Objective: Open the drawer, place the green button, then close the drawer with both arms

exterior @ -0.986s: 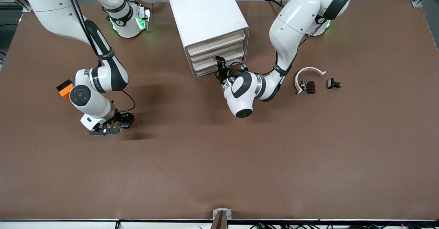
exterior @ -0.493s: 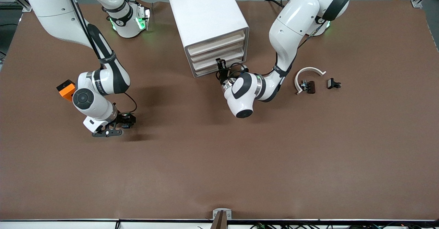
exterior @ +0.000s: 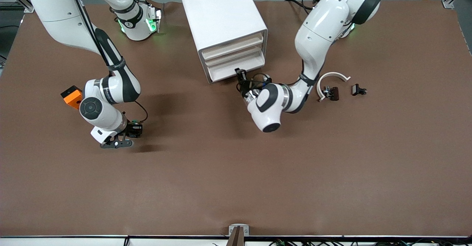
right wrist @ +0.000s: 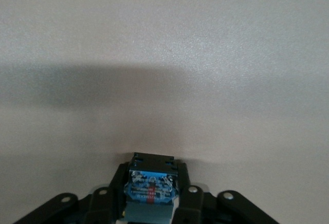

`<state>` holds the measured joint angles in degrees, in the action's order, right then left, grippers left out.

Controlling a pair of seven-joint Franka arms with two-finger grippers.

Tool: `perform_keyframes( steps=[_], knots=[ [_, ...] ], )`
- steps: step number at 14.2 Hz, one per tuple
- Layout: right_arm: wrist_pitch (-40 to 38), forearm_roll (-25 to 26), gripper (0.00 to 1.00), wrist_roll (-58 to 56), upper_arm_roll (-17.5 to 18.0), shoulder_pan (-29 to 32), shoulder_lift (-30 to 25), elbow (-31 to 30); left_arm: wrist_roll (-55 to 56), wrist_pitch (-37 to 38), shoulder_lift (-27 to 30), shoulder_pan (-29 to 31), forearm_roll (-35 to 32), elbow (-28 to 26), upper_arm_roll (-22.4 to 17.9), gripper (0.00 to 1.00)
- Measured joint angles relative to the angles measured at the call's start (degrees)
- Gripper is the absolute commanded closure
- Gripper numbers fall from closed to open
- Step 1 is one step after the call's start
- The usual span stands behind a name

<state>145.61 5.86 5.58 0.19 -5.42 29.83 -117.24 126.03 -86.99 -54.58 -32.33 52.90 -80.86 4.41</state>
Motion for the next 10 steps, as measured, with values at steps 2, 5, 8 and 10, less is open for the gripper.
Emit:
perform_keyframes(
  steps=[2, 5, 8, 10],
  knots=[
    [-0.55, 0.00, 0.80, 0.00, 0.00, 0.00, 0.00, 0.96, -1.52, -0.44, -0.01, 3.07, 0.66, 0.24, -0.05, 1.00],
    [-8.89, 0.00, 0.80, 0.43, 0.32, -0.21, -1.53, 5.22, -3.97, -1.35, -0.06, 5.97, 1.31, 0.80, 0.01, 1.00],
    [-28.40, 0.00, 0.80, 5.59, 0.90, -2.54, -5.32, 13.80, -5.17, -1.81, -0.10, 7.21, 1.40, 1.40, 0.03, 0.98],
    [-41.30, -0.02, 0.80, 12.34, 1.19, -6.32, -7.01, 20.85, -5.63, -2.38, -0.11, 7.92, 1.40, 1.81, -0.06, 0.90]
  ],
)
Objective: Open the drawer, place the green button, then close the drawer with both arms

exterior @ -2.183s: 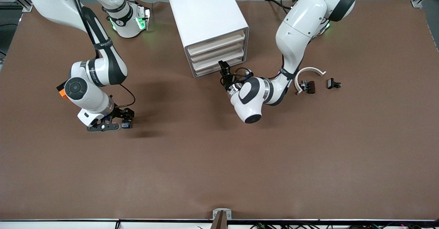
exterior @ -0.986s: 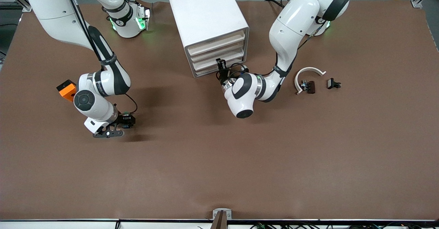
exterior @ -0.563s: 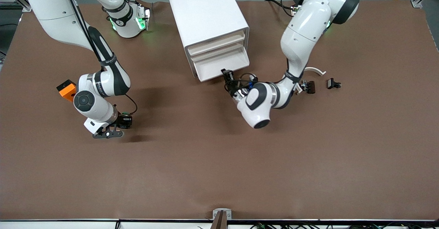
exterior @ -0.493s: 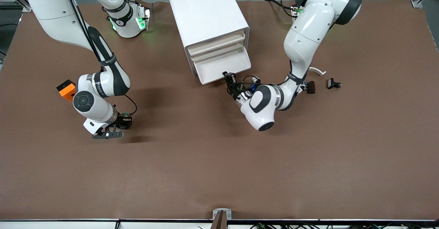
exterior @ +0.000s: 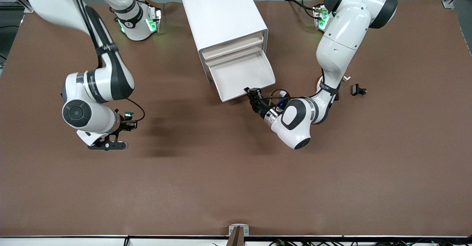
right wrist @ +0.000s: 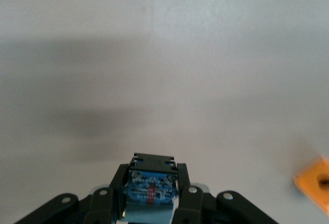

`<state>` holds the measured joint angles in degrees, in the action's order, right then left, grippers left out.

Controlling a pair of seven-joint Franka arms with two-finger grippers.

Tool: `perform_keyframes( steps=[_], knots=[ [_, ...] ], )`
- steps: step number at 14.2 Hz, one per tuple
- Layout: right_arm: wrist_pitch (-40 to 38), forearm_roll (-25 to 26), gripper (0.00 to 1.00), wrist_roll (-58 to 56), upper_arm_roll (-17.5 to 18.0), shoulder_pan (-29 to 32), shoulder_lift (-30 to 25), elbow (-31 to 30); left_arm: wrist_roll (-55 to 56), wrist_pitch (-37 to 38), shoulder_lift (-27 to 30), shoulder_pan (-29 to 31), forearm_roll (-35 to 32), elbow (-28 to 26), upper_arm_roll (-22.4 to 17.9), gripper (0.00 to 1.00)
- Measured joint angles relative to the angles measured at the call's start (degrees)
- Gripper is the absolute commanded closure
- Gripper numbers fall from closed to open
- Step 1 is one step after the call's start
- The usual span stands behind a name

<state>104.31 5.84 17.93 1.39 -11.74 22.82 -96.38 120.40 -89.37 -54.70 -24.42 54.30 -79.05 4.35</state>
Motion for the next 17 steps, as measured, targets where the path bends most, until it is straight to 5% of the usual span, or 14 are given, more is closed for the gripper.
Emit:
perform_keyframes(
  steps=[1, 3, 11, 17],
  knots=[
    [-4.64, -0.21, 0.80, 3.79, 0.16, -2.16, -0.41, 2.81, -0.42, -0.36, 0.00, 0.49, 0.00, 0.19, 0.00, 0.77],
    [-9.60, -2.39, 0.80, 12.37, 0.34, -6.53, -0.57, 5.89, -3.00, -1.12, -0.01, 1.53, 0.00, 0.52, -0.02, 0.00],
    [-9.87, -7.51, 0.80, 53.67, 0.52, -27.31, -0.18, 9.87, -7.67, -2.09, 0.03, 3.61, -0.25, 6.50, -1.98, 0.00],
    [2.24, -13.02, 0.80, 72.95, 0.41, -31.41, 4.07, 10.08, -21.89, -2.08, 2.05, 3.72, -2.20, 10.24, -10.61, 0.00]
  ],
)
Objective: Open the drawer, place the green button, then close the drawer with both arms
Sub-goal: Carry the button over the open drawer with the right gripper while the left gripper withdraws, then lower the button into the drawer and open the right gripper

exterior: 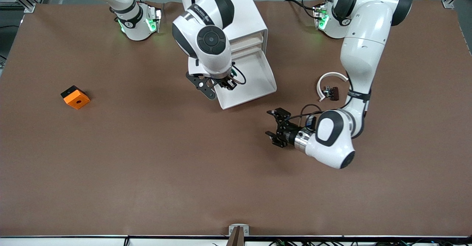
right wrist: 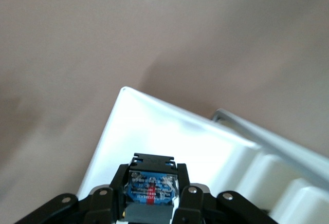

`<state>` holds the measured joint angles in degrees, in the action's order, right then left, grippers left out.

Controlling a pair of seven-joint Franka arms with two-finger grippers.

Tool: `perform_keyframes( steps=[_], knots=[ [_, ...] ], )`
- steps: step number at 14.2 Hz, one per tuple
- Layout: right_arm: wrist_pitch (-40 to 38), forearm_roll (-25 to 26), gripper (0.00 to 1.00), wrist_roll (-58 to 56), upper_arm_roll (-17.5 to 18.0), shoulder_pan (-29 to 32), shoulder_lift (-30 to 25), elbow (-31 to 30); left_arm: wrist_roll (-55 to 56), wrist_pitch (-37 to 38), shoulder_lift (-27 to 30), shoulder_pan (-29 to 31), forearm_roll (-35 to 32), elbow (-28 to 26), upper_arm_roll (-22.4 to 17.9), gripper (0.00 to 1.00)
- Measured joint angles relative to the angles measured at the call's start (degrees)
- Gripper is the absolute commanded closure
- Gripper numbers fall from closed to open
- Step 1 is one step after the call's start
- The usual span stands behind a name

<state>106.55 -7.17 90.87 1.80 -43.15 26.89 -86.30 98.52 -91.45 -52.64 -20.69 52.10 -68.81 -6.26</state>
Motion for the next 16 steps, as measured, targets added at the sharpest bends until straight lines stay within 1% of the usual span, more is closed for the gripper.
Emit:
perform_keyframes(
  steps=[2, 4, 5, 9, 13, 15, 16],
  knots=[
    [2.78, -0.04, 0.80, 5.25, 0.00, -1.42, 1.90, 0.02, -6.96, 0.03, 1.42, 0.12, -2.03, 0.06, -2.85, 0.00],
    [4.48, -0.04, 0.80, 8.63, -0.02, -2.75, 3.79, 0.03, -11.62, 0.05, 2.91, 0.23, -5.72, 0.09, -4.42, 0.00],
    [5.12, -0.04, 0.80, 9.88, -0.05, -3.38, 4.74, 0.04, -13.08, -0.12, 3.61, 0.27, -7.67, 0.10, -4.65, 0.00],
    [6.49, -0.04, 0.80, 11.54, -0.13, -4.97, 7.61, 0.06, -16.04, -2.13, 5.54, 0.07, -12.00, 0.28, -5.60, 0.00],
    [6.62, -0.04, 0.79, 11.57, -0.13, -5.46, 8.51, 0.04, -20.74, -2.45, 9.25, -0.11, -20.50, 0.75, -6.27, 0.00],
    [8.00, -0.04, 0.77, 11.59, -0.14, -5.64, 9.25, 0.05, -26.06, -2.45, 11.35, -0.60, -25.16, 0.80, -6.26, 0.00],
    [8.46, -0.04, 0.74, 11.59, -0.14, -5.69, 9.62, 0.05, -29.28, -2.45, 12.17, -1.11, -27.47, 0.79, -6.25, 0.00]
  ],
)
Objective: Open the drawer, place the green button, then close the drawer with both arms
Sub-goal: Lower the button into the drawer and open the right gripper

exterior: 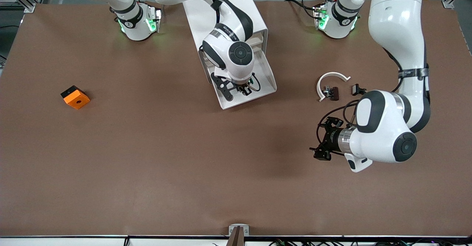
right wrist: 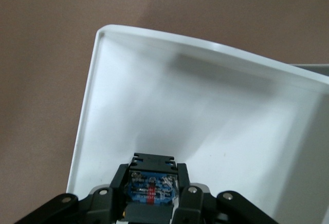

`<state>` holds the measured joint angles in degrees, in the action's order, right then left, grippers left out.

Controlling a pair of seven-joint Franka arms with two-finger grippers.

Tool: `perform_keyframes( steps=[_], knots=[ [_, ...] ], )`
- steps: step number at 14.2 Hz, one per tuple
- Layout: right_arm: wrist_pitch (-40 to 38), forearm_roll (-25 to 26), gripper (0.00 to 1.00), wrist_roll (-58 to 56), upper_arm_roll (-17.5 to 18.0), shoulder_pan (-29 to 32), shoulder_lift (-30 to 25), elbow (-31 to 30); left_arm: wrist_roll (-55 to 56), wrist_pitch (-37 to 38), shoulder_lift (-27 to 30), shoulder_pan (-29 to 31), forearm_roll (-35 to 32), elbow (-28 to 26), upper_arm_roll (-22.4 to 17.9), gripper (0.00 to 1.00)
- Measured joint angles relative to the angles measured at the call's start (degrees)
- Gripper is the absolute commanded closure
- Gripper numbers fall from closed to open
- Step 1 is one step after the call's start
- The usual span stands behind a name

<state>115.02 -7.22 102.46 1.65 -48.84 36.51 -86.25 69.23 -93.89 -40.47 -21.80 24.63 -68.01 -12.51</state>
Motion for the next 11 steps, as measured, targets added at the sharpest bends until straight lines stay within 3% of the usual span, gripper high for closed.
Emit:
perform_keyframes(
  steps=[1, 2, 3, 4, 8, 11],
  knots=[
    [0.37, 0.00, 0.71, 0.00, 0.00, -0.08, 0.34, 0.00, -2.78, 0.00, 0.61, -0.60, -2.04, 0.00, 0.00, 0.00],
    [0.57, 0.00, 0.49, 0.00, 0.00, -0.18, 0.59, 0.00, -5.22, 0.00, 1.02, -1.18, -3.80, -0.01, 0.00, 0.00],
    [0.65, 0.00, 0.19, 0.01, -0.01, -0.27, 0.78, 0.01, -8.03, -0.04, 1.31, -1.72, -5.62, -0.01, 0.01, 0.00],
    [0.72, 0.00, 0.00, 0.02, -0.01, -0.34, 0.90, 0.02, -11.85, -0.22, 1.61, -2.18, -7.76, -0.01, 0.02, 0.00],
    [0.42, 0.00, 0.00, 0.04, -0.08, -0.37, 0.89, 0.92, -21.76, -0.47, 3.34, -3.58, -14.91, -0.02, 0.12, 0.00],
    [-4.71, 0.00, 0.00, -0.03, -0.91, -0.07, -1.57, 3.02, -25.78, -2.22, 4.02, -5.88, -16.88, -0.38, 0.60, 0.00]
  ],
)
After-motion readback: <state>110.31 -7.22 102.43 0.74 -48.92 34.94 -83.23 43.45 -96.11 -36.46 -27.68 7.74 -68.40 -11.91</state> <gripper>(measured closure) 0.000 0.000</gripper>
